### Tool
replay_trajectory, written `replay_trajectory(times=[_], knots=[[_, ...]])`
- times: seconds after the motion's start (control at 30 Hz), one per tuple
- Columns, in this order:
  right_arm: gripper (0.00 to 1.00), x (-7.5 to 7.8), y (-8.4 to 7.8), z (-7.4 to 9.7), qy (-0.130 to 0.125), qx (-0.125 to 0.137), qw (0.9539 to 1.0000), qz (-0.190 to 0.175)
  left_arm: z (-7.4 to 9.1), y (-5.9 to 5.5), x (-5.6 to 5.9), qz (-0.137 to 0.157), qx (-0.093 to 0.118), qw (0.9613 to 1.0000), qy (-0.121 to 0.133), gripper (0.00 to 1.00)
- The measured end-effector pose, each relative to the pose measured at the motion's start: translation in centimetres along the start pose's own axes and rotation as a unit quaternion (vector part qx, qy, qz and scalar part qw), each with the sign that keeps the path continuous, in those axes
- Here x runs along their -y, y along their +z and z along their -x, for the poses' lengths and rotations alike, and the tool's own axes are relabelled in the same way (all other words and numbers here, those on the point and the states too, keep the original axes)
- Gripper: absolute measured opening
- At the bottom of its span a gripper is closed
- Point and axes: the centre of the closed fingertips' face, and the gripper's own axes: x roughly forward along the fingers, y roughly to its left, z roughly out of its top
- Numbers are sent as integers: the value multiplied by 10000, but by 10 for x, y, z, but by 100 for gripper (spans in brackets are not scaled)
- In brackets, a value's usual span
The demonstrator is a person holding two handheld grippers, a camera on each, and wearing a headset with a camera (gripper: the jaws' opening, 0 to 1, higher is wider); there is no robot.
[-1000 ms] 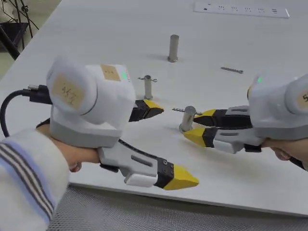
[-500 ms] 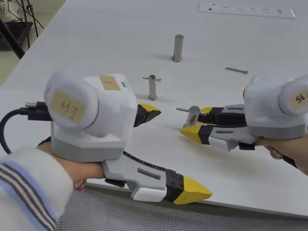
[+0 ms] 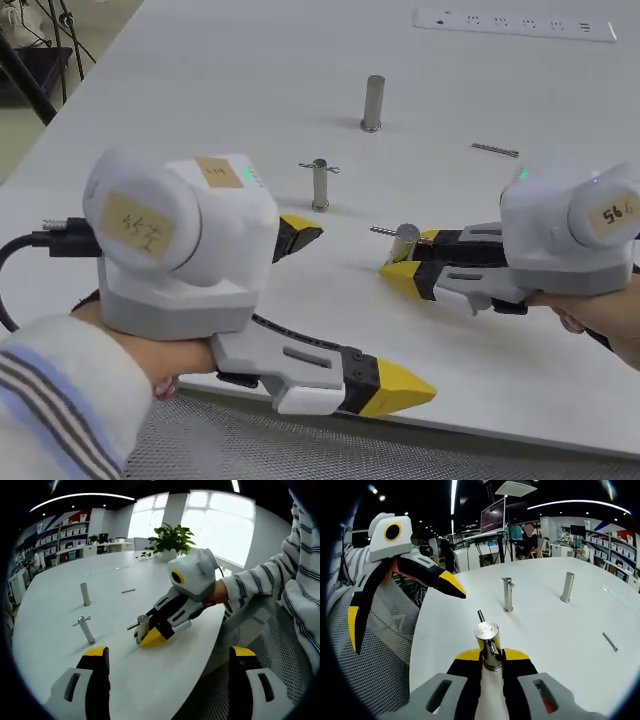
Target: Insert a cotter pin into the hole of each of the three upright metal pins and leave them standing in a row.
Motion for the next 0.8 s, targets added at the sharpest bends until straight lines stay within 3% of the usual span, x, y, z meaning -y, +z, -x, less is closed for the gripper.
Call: replay_trajectory(times=[0.1, 0.2, 0.37, 0.8], knots=[[9, 0, 1, 0, -16, -17, 9999, 129, 2, -2, -3, 39, -30, 10000, 46, 99], [8, 0, 1, 1, -6, -31, 9999, 150, 5, -7, -7, -167, -220, 9995, 153, 99], [8, 3, 0, 2, 33, -167, 9992, 366, 8, -6, -6, -118, -191, 9996, 180, 99], [8, 40, 17, 2, -164, -115, 9980, 596, 13, -14, -14, -53, -266, 9992, 279, 99]])
